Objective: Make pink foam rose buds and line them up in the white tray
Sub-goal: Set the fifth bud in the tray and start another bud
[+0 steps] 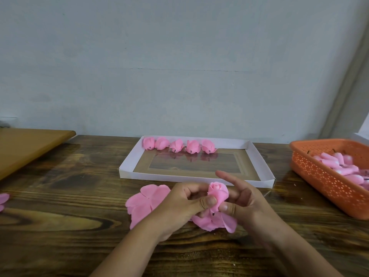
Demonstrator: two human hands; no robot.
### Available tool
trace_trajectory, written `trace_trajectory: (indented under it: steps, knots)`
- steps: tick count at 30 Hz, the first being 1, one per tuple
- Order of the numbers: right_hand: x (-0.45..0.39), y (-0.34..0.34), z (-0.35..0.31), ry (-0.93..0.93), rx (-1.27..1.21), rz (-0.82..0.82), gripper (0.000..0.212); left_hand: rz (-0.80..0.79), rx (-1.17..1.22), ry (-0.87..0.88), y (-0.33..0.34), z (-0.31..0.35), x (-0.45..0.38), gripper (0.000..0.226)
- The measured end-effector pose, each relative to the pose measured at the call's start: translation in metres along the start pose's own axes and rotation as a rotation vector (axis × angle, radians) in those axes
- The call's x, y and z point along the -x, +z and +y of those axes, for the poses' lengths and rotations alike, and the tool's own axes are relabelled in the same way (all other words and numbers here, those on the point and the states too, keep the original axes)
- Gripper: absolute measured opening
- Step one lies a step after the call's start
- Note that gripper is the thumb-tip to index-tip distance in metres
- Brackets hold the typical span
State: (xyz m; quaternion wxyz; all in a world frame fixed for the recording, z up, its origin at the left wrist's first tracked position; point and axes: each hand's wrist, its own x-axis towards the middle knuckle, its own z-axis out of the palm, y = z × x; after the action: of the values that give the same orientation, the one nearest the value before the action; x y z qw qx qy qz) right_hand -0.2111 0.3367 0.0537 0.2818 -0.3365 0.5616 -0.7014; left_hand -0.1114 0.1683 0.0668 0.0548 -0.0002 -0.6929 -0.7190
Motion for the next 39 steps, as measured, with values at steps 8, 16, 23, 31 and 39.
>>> trace_trajectory:
  steps: [8,16,23,31,39]
  knots:
    - [-0.001,-0.002,-0.002,0.05,-0.063,0.084,0.089,0.019,0.023,0.053,0.0,0.0,0.0,0.038]
    - [-0.002,0.0,-0.002,0.021,-0.09,0.182,0.08,0.079,0.076,0.126,0.004,-0.004,-0.002,0.037]
    - [-0.002,0.001,-0.001,-0.038,-0.067,0.303,0.058,0.257,0.127,0.185,0.005,-0.008,-0.006,0.031]
    - [0.001,0.006,-0.002,-0.065,0.055,0.374,0.015,0.258,0.121,0.189,0.004,-0.009,-0.007,0.037]
    - [0.002,0.007,-0.002,-0.13,0.129,0.38,0.019,0.281,0.156,0.185,0.004,-0.011,-0.009,0.039]
